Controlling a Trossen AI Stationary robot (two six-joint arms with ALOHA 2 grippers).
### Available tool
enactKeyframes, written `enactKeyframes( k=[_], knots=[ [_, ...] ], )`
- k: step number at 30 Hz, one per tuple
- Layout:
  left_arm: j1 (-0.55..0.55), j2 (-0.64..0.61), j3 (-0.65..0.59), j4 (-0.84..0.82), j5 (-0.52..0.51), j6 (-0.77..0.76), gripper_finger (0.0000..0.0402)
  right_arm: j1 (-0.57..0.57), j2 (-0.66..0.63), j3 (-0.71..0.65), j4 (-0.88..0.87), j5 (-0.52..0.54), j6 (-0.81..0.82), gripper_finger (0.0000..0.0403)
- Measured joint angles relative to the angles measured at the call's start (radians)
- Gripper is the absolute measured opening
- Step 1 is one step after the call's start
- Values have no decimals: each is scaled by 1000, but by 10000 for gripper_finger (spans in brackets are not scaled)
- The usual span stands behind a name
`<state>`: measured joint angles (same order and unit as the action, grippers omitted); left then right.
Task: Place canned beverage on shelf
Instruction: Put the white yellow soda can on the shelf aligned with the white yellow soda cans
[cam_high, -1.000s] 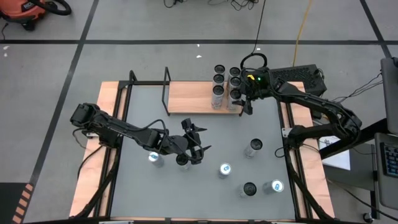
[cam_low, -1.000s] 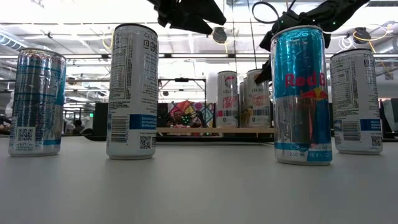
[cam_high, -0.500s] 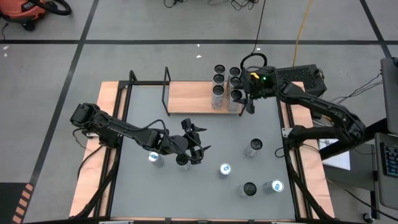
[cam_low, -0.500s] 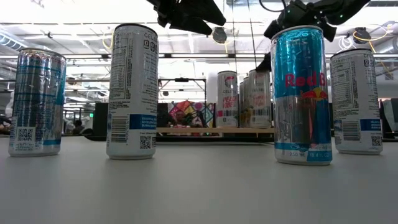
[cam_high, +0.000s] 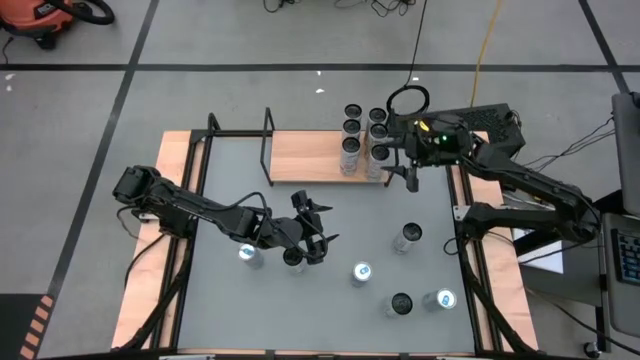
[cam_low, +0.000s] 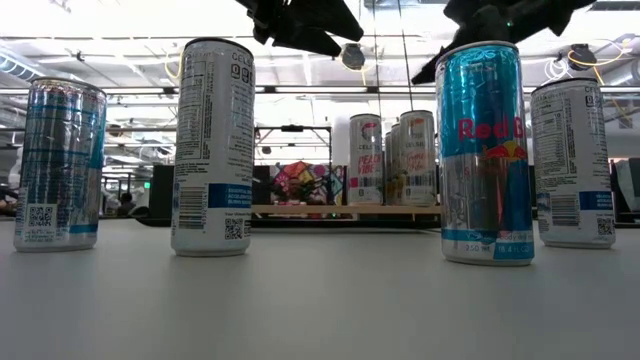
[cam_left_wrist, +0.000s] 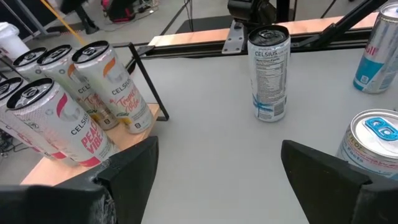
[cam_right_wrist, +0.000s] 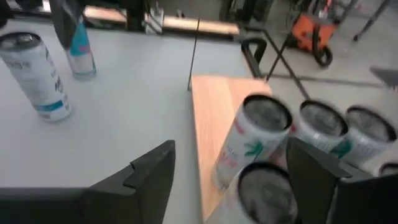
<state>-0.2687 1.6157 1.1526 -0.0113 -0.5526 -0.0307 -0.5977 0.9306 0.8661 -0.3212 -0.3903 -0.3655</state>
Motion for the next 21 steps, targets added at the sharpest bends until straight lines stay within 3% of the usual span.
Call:
enactKeyframes(
  k=[9,15,21],
  knots=[
    [0,0,0,0,0,-6,334,93,36,0,-154,208,21,143],
    [0,0,0,0,0,-13,334,96,83,3,-153,208,21,78],
    [0,0,0,0,0,-13,334,96,98,4,-137,210,12,41]
  ],
)
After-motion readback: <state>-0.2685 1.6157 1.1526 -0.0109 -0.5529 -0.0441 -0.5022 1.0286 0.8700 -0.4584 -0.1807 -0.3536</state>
